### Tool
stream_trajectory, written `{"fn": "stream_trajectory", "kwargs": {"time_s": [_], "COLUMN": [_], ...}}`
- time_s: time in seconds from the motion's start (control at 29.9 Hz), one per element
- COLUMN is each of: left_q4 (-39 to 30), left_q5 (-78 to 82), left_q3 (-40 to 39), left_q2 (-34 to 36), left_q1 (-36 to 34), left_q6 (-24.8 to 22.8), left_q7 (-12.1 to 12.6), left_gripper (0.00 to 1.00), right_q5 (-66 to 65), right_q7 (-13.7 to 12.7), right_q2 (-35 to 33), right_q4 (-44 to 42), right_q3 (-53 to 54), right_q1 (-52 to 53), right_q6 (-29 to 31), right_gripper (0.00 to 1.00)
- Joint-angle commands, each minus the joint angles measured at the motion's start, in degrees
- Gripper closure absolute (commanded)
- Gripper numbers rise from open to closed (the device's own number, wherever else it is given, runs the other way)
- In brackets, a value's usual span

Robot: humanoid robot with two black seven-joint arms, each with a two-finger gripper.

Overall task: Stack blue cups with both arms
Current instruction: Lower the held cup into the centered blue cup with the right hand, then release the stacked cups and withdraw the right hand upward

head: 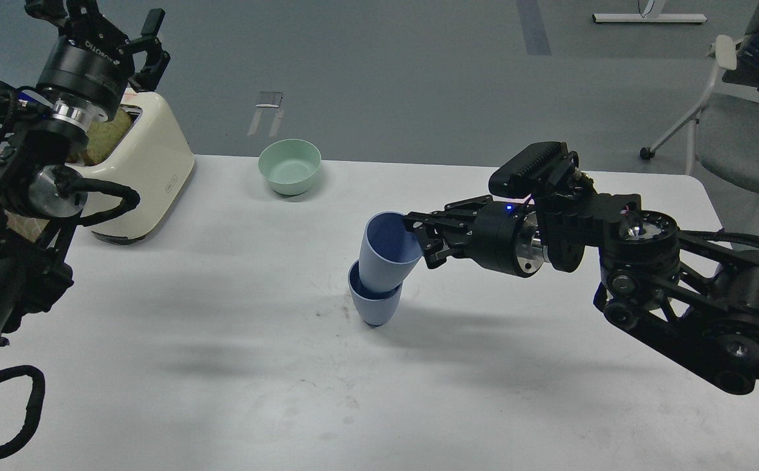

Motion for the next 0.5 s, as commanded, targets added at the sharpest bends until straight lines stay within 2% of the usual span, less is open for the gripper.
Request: {"fn": "stream_trajectory", "kwargs": {"time_s": [0.0,0.23,0.3,0.47], "left_q4": [-0.01,-0.01,-0.01,-0.01], "left_q5": [0.0,0.0,0.0,0.0], "left_q3": [-0.08,-0.08,-0.17,-0.17], "left_q2": [0.01,0.01,0.01,0.1], "left_q1": [0.01,0.01,0.01,0.01], "left_q6": [-0.02,-0.02,-0.02,-0.02], "left_q7": [-0.08,-0.08,-0.08,-0.08], "left_gripper": [0.03,0.03,0.03,0.03], "right_q5": [-0.05,-0.13,-0.05,0.04], "right_q7": [0.0,-0.17,-0.17,-0.08], "right_q2": [1.02,3.66,4.36,4.36], "right_q4": [-1.02,-3.66,-4.02,-3.84], "right_q3": [-0.1,-0.28,-0.19,0.07], "right_q1": [0.0,-0.53,-0.7,-1.23], "right_q6": [0.0,0.0,0.0,0.0], "right_gripper": [1.0,0.76,0.63,0.51]}}
